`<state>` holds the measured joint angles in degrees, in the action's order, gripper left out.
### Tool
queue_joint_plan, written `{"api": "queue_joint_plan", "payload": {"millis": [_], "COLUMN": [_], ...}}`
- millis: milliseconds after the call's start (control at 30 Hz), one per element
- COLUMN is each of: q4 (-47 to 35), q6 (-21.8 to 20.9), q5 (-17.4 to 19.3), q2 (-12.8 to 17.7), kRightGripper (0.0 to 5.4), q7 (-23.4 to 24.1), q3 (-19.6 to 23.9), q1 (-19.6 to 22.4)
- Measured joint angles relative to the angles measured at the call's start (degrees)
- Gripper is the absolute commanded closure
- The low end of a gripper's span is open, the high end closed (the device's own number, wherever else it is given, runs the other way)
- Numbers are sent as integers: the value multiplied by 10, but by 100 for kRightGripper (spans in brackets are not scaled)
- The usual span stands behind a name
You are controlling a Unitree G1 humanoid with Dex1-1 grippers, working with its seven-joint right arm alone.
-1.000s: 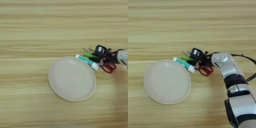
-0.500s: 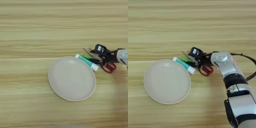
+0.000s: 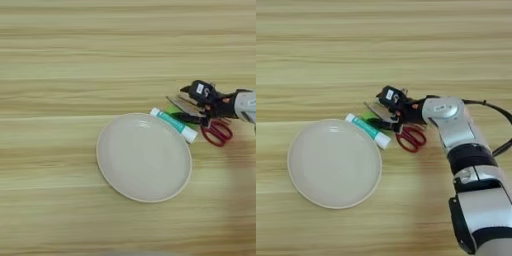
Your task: Move the objects on the table
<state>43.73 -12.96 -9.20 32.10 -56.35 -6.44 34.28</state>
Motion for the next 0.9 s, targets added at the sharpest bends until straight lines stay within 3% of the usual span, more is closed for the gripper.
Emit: {"api": "queue_joint_plan", "payload": {"millis": [333, 900], "q4": [-46, -205], "q6": [4, 48], "q5": [16, 28], "q2": [3, -1], "kRightGripper": [5, 5], "q7": [-4, -30], "q3": [14, -7], "q1": [-1, -64]}}
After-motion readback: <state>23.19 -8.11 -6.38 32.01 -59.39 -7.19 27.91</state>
